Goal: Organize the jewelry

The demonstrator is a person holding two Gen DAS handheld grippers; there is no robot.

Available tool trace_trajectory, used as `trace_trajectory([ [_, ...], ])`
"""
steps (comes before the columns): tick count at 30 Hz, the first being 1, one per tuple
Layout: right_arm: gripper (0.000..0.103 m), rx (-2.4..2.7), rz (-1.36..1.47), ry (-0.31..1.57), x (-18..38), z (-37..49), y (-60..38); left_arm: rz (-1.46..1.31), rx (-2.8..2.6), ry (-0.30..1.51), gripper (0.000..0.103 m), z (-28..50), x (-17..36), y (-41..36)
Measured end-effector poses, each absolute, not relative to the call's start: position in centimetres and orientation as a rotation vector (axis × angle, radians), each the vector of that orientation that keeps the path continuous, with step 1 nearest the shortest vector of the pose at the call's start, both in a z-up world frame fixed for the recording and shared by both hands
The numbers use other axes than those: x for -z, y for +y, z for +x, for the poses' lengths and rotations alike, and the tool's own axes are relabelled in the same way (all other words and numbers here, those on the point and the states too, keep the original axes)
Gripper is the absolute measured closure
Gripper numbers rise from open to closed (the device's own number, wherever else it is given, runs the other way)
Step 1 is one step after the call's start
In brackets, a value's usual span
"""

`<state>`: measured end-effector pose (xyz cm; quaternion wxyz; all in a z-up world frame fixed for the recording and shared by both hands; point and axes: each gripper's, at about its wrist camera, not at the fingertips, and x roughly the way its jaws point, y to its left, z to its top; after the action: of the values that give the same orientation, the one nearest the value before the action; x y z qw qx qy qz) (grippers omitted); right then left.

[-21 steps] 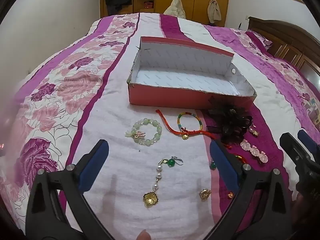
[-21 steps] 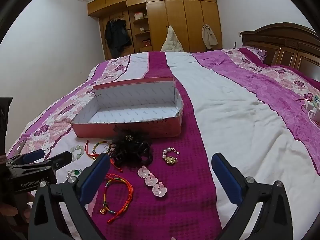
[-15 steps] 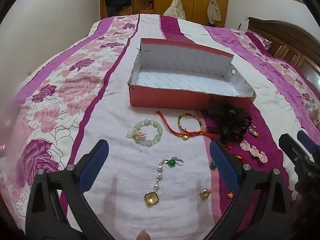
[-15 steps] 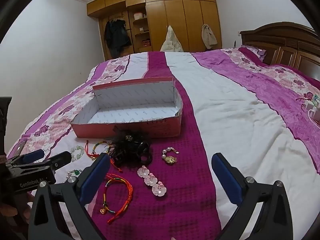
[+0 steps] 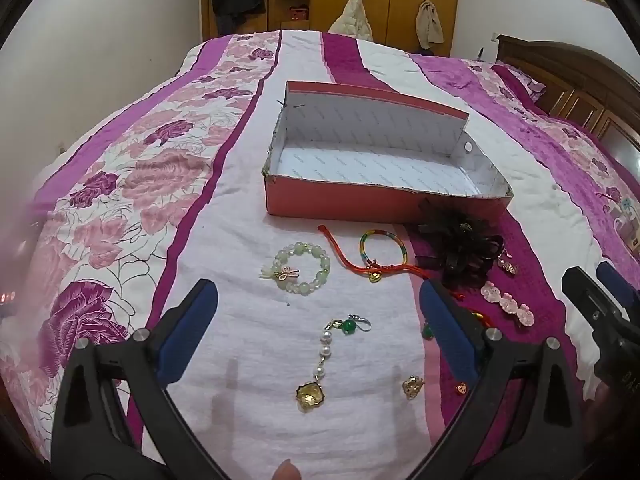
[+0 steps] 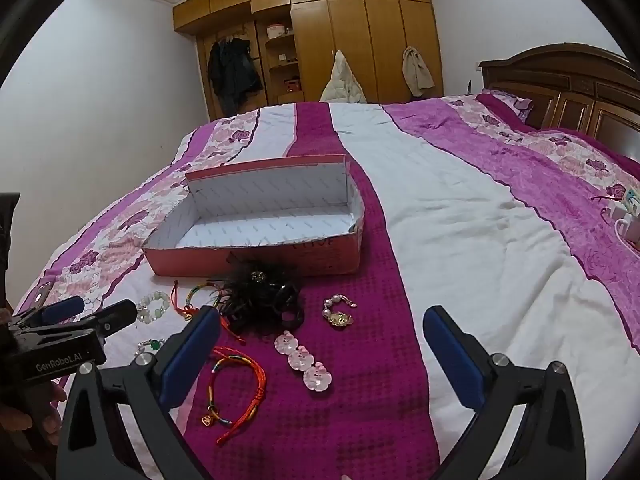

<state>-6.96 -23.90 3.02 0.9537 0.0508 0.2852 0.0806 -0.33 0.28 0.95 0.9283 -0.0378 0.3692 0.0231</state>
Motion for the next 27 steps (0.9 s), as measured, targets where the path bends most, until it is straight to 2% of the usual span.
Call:
trace_trajectory([
  [27, 0.000, -0.164, 0.103, 0.575, -3.59, -7.17, -23.96, -0.077, -0.051, 0.737, 0.009, -0.58, -1.33, 0.62],
])
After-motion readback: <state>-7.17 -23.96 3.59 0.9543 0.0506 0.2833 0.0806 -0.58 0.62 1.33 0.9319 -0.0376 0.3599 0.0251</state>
